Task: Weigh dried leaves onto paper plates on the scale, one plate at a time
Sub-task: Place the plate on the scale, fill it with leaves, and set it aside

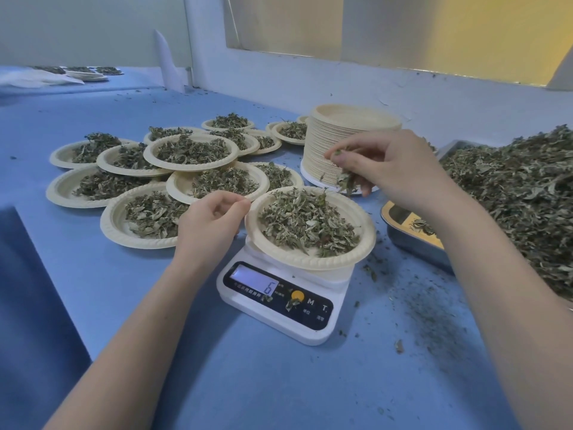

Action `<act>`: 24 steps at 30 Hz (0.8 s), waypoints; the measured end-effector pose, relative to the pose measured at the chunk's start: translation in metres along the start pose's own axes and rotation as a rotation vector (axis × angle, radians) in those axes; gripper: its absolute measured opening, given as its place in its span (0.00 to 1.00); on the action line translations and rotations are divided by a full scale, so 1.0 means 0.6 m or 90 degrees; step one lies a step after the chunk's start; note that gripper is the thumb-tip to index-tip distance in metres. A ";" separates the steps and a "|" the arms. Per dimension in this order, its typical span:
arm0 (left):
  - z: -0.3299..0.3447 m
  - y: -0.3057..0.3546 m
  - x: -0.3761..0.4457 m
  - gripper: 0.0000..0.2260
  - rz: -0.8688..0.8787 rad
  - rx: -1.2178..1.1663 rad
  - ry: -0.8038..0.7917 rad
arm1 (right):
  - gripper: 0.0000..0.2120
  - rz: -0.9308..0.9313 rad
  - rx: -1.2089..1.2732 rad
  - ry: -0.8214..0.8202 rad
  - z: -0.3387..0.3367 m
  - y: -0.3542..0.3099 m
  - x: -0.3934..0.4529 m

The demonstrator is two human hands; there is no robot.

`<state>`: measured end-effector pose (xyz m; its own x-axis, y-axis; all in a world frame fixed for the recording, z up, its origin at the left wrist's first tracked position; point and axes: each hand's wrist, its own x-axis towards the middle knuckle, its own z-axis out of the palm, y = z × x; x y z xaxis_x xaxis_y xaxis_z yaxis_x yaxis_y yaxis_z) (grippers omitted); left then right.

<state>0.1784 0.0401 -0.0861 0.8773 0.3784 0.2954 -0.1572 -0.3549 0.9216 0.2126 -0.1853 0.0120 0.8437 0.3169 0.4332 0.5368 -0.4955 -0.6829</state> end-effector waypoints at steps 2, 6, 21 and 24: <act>0.000 -0.001 0.001 0.04 -0.001 -0.007 -0.001 | 0.03 -0.006 -0.028 0.009 0.003 0.004 0.000; -0.001 -0.001 0.001 0.04 -0.003 -0.017 -0.003 | 0.04 -0.016 -0.068 0.004 0.008 0.005 -0.001; -0.001 0.003 0.000 0.04 -0.003 -0.013 -0.005 | 0.03 0.002 -0.051 -0.015 -0.001 0.005 -0.002; 0.000 0.005 -0.001 0.04 0.006 0.010 0.011 | 0.06 0.009 -0.091 0.002 -0.012 0.012 0.001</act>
<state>0.1773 0.0385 -0.0837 0.8680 0.3893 0.3083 -0.1579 -0.3723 0.9146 0.2168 -0.1947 0.0114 0.8515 0.3068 0.4253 0.5188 -0.6105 -0.5984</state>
